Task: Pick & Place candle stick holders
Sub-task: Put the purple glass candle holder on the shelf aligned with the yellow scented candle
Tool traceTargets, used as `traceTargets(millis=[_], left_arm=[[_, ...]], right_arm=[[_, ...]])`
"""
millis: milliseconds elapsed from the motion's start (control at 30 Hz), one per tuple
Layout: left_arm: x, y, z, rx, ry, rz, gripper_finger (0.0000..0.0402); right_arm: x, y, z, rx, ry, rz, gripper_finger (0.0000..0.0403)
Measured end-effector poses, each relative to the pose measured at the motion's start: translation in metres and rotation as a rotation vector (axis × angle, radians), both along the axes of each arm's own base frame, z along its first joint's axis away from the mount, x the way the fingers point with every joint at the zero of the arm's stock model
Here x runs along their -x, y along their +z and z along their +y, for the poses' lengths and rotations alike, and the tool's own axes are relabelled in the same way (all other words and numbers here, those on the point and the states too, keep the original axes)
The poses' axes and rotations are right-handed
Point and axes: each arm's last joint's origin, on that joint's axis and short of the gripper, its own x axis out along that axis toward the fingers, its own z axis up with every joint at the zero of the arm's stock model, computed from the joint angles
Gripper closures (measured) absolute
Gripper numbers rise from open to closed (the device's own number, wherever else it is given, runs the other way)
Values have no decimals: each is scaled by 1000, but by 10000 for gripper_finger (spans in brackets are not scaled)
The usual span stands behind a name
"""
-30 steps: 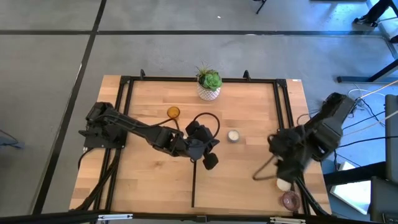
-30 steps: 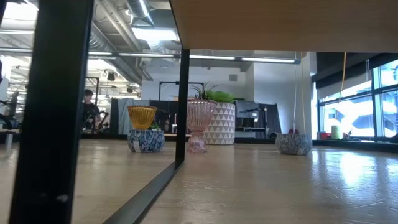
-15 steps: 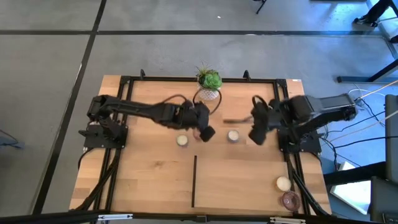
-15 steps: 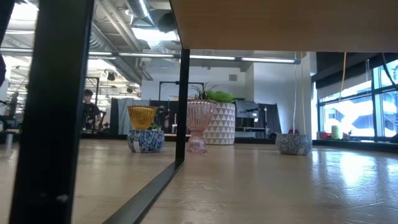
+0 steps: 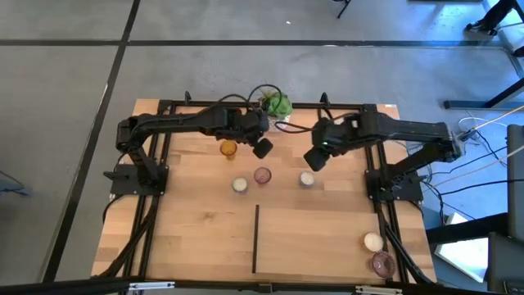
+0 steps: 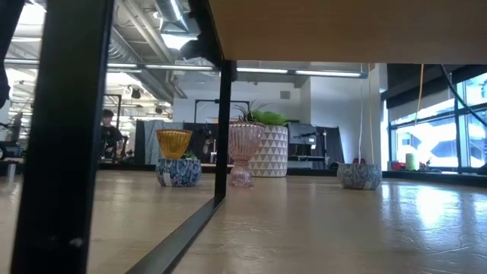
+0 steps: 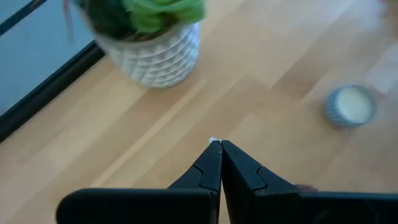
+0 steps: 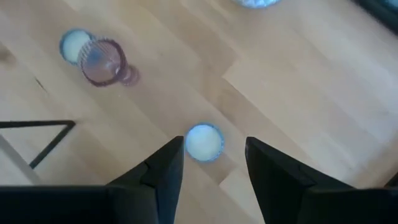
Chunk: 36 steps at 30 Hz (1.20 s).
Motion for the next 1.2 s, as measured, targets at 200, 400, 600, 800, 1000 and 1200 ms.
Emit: traceTargets(millis=[200,400,600,800,1000,1200], left_arm=[[14,-2,11,18,43,93,399],[32,0,9,23,68,120,399],[80,-22,-6,93,154,121,400],[118,-41,-25,207,204,-187,399],[131,-43,-45,186,164,-442,398],[130,-41,-57,143,119,-491,399]], right_arm=[[-37,-25,-13,-122,83,7,228],[-73,-53,-13,-201,168,-5,228],[-87,-74,-15,-233,169,61,228],[-97,-76,-22,-267,183,-22,228],[-102,-78,-35,-293,165,-67,228],[-114,-100,-47,-354,153,-39,229]])
